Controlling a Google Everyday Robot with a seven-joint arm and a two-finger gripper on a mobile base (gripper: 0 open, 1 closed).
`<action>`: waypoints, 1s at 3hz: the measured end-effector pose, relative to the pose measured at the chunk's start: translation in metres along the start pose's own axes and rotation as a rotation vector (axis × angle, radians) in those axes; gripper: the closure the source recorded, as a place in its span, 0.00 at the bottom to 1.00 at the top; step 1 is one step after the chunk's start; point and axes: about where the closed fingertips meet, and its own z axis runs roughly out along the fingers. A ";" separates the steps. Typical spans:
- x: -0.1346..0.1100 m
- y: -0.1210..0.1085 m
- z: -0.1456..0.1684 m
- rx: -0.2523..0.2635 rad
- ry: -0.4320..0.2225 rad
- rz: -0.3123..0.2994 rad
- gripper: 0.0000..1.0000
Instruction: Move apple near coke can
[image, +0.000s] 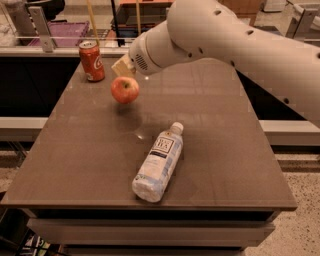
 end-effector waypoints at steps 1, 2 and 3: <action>0.021 0.005 0.013 -0.010 -0.026 0.026 1.00; 0.019 0.006 0.014 -0.010 -0.029 0.024 0.83; 0.018 0.008 0.014 -0.012 -0.030 0.021 0.59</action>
Offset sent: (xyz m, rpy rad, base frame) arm -0.0016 0.0007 -0.0228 0.0335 0.0087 -0.0020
